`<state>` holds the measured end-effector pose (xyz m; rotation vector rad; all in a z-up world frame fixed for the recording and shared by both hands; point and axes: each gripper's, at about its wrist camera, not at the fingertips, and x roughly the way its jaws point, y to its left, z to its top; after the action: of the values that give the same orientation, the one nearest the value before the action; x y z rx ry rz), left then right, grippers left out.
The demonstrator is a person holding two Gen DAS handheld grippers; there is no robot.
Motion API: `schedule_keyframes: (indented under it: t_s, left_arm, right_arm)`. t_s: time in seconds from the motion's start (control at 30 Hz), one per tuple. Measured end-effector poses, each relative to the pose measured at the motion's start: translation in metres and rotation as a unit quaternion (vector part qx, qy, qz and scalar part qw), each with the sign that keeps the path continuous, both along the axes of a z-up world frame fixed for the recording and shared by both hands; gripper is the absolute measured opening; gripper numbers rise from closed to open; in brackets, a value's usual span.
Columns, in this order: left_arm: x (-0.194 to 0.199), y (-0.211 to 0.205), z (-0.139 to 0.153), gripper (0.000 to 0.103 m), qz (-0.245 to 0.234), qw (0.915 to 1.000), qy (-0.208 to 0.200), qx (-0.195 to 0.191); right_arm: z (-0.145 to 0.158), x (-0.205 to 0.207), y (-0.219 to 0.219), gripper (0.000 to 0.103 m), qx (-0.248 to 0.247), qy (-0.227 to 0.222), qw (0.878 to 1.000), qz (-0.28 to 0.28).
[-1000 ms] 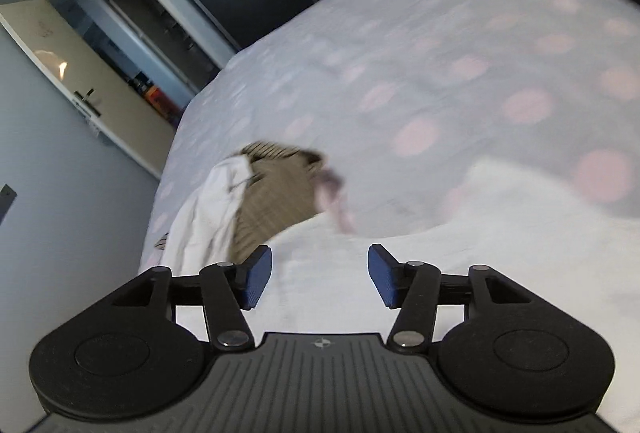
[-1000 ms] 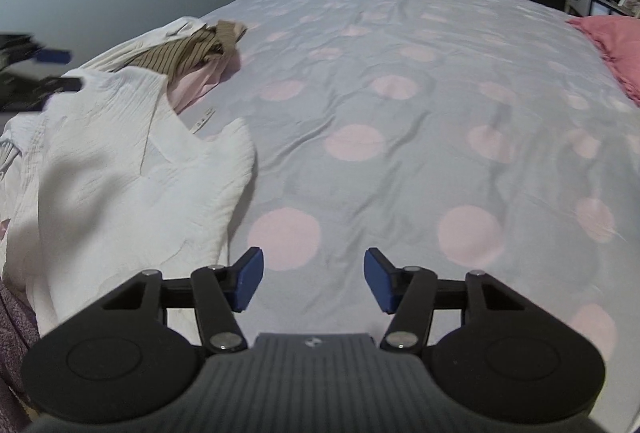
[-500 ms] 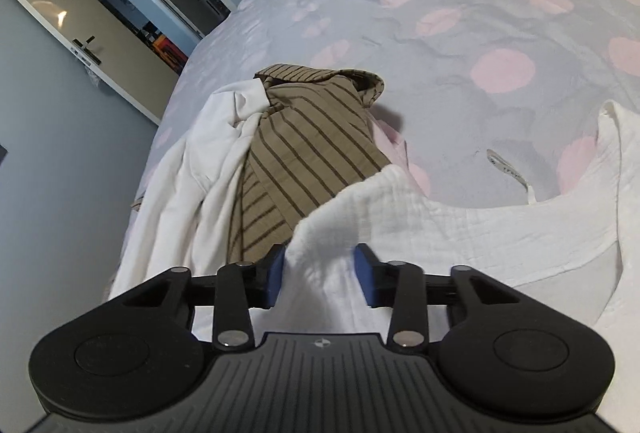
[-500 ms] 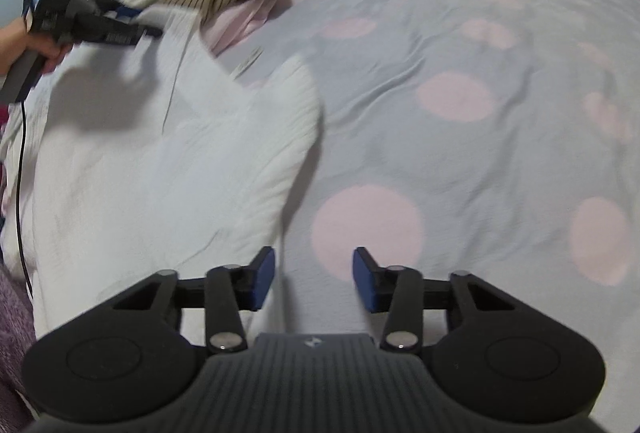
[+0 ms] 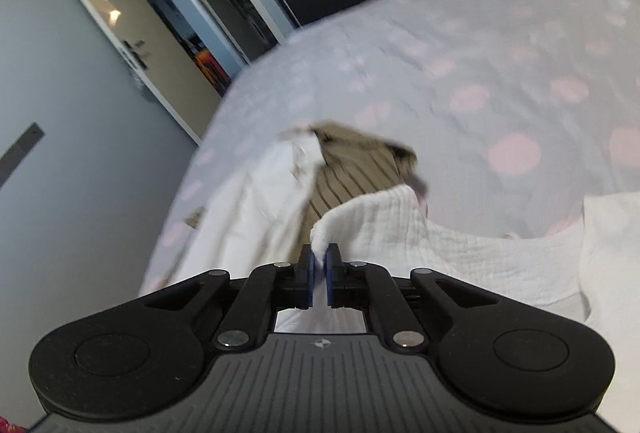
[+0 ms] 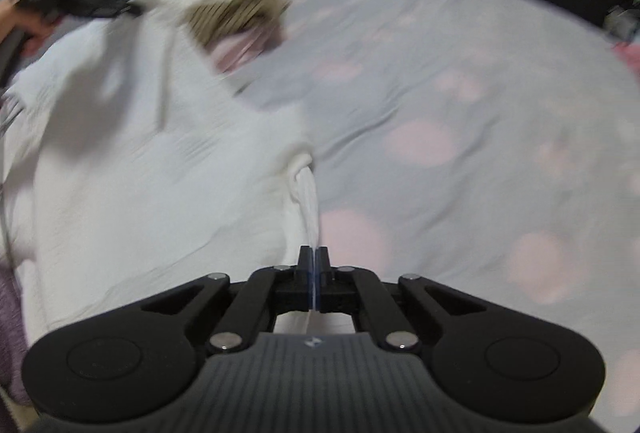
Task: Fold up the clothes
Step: 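Spread the white shirt flat on the bed with both tools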
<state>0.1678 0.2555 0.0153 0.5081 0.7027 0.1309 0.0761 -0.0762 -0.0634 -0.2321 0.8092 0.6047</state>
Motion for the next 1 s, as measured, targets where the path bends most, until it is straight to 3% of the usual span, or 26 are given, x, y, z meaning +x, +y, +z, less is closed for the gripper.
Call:
schedule_keyframes:
  t_s: [0.13, 0.27, 0.47, 0.6, 0.7, 0.77, 0.9, 1.0]
  left_arm:
    - [-0.022, -0.011, 0.055, 0.004, 0.0, 0.9984, -0.051, -0.022]
    - [-0.046, -0.032, 0.122, 0.003, -0.018, 0.9914, -0.122, -0.046]
    - [-0.086, -0.078, 0.226, 0.004, -0.071, 0.9677, -0.228, -0.081]
    - [-0.113, -0.109, 0.266, 0.003, -0.113, 0.956, -0.256, -0.09]
    - [-0.123, -0.124, 0.262, 0.003, -0.141, 0.9564, -0.239, -0.09]
    - [-0.122, -0.131, 0.244, 0.003, -0.154, 0.961, -0.206, -0.101]
    - [-0.12, -0.146, 0.168, 0.003, -0.182, 0.9726, -0.116, -0.086]
    - [-0.125, -0.149, 0.105, 0.003, -0.196, 0.9748, -0.047, -0.095]
  right_arm:
    - [0.049, 0.003, -0.048, 0.001, -0.002, -0.063, 0.996, -0.057]
    - [0.108, 0.004, -0.096, 0.001, -0.004, -0.139, 0.983, -0.116]
    - [0.218, -0.005, -0.164, 0.001, 0.007, -0.249, 0.949, -0.192]
    - [0.272, -0.026, -0.2, 0.001, 0.008, -0.31, 0.923, -0.229]
    - [0.28, -0.035, -0.222, 0.001, 0.0, -0.3, 0.923, -0.24]
    - [0.265, -0.038, -0.235, 0.001, -0.02, -0.275, 0.931, -0.24]
    - [0.202, -0.036, -0.256, 0.001, -0.064, -0.201, 0.947, -0.241]
    - [0.14, -0.035, -0.27, 0.001, -0.092, -0.13, 0.957, -0.243]
